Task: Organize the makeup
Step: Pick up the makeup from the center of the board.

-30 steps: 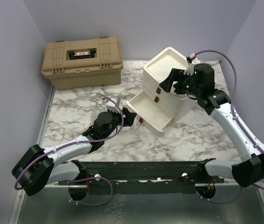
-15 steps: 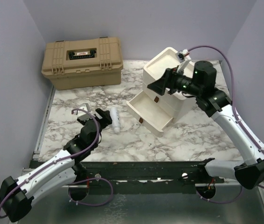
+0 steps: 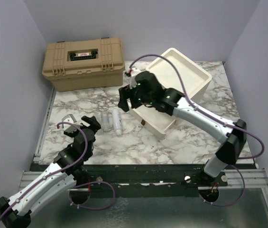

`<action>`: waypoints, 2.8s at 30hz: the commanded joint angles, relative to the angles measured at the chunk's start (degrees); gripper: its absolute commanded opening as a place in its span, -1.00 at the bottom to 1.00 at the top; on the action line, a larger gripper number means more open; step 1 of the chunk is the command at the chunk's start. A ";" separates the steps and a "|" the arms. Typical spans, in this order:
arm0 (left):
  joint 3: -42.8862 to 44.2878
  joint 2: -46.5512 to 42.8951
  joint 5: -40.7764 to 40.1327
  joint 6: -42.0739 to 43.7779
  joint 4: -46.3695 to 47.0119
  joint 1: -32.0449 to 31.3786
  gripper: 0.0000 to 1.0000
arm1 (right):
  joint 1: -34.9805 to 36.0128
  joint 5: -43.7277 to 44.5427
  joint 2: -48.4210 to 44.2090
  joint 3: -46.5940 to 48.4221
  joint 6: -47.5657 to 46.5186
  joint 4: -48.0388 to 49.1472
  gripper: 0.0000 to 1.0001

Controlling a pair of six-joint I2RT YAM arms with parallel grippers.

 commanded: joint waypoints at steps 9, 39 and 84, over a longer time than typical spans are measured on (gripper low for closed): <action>2.03 -2.52 -6.04 1.79 -7.26 0.18 0.60 | 2.54 0.45 17.06 6.34 5.71 -2.48 0.51; -0.56 -7.06 -3.48 0.18 -7.96 0.13 0.74 | 2.66 1.82 34.91 16.36 11.46 -10.49 0.35; -3.27 -4.56 0.15 -1.53 -6.09 0.14 0.76 | 2.64 0.75 21.68 5.90 6.88 -0.29 -0.20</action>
